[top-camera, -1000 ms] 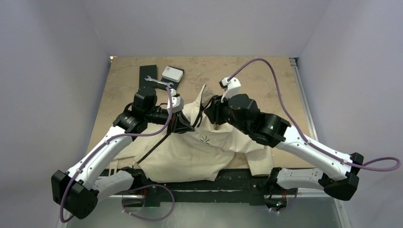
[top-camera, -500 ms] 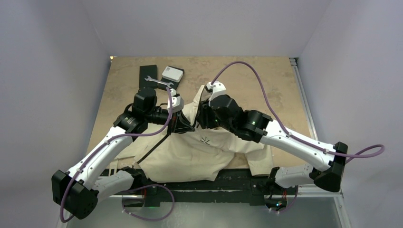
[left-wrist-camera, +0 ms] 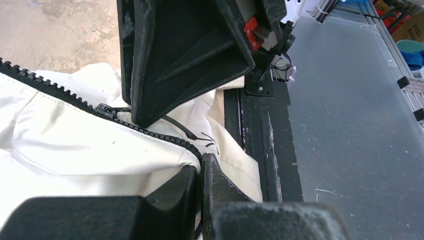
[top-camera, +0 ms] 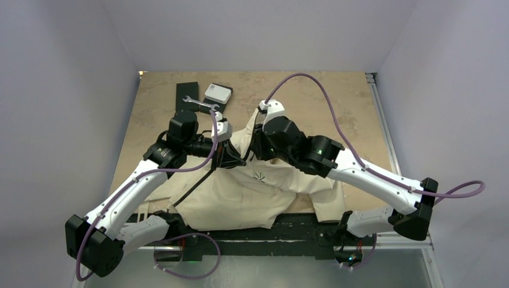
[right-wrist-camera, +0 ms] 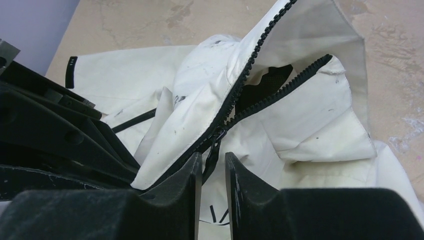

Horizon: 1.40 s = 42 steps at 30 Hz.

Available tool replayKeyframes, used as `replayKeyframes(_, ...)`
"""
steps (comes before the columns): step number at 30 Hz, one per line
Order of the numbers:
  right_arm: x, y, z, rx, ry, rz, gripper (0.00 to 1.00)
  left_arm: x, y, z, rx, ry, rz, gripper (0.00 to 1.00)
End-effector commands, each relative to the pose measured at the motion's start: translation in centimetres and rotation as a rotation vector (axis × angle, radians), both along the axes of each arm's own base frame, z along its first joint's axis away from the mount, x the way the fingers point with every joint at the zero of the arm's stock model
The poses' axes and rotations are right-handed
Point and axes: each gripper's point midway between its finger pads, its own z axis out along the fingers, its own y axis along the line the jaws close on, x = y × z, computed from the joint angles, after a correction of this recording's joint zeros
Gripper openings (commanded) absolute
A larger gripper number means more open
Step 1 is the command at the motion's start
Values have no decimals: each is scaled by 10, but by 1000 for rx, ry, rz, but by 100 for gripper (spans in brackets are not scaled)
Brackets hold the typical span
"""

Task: Zip up the jacket
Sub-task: Zip the zipper on the jacket.

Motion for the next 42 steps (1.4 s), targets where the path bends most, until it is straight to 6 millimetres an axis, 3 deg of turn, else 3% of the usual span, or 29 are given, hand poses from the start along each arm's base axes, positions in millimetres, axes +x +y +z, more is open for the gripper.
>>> replayKeyframes(1, -5, 9, 1, 11, 11, 36, 26, -4, -2, 19, -56, -57, -24, 0)
replayKeyframes(6, -4, -4, -9, -40, 13, -3, 16, -4, -2, 21, -56, -55, -24, 0)
replayKeyframes(11, 0, -11, -9, -88, 0, -27, 16, -4, -3, 22, -68, -49, -24, 0)
replayKeyframes(18, -7, -4, -18, -107, 5, -2, 18, -4, -3, 24, -67, -45, -24, 0)
replayKeyframes(23, 4, -13, 14, -96, -97, -31, 0, -5, -3, 21, -64, -42, -24, 0)
replayKeyframes(30, 15, -24, 29, -245, -142, -18, 0, -7, -1, 11, -44, -29, -26, 0)
replayKeyframes(34, 24, -28, 28, -315, -148, -5, 0, -9, -1, 8, -41, -24, -30, 0)
replayKeyframes(42, 52, -54, 33, -415, -174, -48, 0, -12, -1, 8, -41, -19, -33, 0)
